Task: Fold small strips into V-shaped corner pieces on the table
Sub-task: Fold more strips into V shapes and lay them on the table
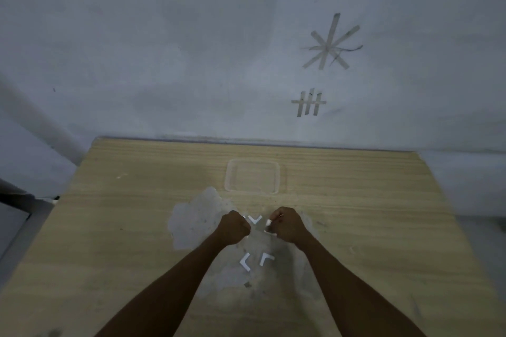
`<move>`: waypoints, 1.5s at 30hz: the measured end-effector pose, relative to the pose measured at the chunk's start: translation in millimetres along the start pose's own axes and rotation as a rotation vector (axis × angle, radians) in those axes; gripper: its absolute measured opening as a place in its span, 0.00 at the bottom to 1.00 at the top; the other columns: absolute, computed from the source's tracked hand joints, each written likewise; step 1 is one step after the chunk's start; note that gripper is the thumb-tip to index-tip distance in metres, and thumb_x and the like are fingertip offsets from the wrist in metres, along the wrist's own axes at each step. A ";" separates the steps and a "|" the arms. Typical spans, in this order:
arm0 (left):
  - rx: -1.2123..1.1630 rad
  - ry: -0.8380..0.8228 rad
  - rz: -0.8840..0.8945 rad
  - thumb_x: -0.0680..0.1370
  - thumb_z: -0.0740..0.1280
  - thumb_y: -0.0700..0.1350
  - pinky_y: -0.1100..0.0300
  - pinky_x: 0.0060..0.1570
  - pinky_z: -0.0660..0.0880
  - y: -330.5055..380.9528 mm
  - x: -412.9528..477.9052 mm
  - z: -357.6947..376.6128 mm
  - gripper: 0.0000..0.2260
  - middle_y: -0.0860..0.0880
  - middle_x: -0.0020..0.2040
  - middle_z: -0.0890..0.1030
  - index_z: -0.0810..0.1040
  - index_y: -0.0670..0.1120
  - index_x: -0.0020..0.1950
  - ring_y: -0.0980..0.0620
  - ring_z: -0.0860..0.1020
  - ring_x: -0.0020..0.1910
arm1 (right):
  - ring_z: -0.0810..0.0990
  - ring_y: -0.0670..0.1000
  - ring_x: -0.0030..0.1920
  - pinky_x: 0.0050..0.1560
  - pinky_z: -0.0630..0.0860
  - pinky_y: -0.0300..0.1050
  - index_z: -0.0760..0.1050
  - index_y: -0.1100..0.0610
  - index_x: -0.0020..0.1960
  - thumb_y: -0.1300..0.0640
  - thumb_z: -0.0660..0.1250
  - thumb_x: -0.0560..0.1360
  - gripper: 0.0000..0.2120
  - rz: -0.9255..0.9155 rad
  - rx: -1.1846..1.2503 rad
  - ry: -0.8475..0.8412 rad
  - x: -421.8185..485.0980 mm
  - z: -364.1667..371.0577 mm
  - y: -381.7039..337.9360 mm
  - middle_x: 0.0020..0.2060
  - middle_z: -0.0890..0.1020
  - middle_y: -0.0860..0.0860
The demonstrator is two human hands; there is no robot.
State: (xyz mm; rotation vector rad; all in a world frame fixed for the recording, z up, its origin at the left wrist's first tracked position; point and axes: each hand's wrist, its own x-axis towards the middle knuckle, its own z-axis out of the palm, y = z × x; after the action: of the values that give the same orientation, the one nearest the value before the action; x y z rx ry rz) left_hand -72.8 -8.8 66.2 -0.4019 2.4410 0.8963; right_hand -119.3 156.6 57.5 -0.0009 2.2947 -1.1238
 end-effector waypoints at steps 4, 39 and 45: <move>-0.216 0.029 0.025 0.73 0.68 0.36 0.61 0.38 0.69 7.1 -7.4 -15.0 0.06 0.42 0.35 0.77 0.81 0.34 0.40 0.50 0.74 0.35 | 0.77 0.53 0.37 0.42 0.73 0.47 0.73 0.53 0.32 0.70 0.74 0.64 0.16 -0.069 0.043 0.013 -4.7 -10.6 -23.3 0.31 0.76 0.49; -1.062 0.033 -0.035 0.74 0.70 0.37 0.55 0.46 0.80 24.3 -38.4 -73.0 0.04 0.38 0.42 0.83 0.82 0.37 0.46 0.45 0.83 0.39 | 0.83 0.52 0.48 0.47 0.80 0.47 0.78 0.56 0.51 0.57 0.66 0.73 0.08 -0.478 -0.333 0.150 -32.6 -9.8 -100.5 0.46 0.85 0.52; -1.074 0.050 -0.034 0.74 0.70 0.38 0.58 0.41 0.80 27.6 -37.9 -72.8 0.06 0.40 0.39 0.83 0.82 0.35 0.46 0.47 0.83 0.37 | 0.82 0.50 0.55 0.52 0.79 0.45 0.77 0.52 0.59 0.53 0.63 0.75 0.14 -0.478 -0.441 0.212 -36.6 -6.6 -98.3 0.53 0.85 0.49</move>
State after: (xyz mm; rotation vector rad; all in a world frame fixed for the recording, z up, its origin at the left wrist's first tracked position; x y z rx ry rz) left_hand -79.2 -33.2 149.0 -0.8118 1.7654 2.1408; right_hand -116.1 106.9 150.0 -0.6583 2.7782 -0.8308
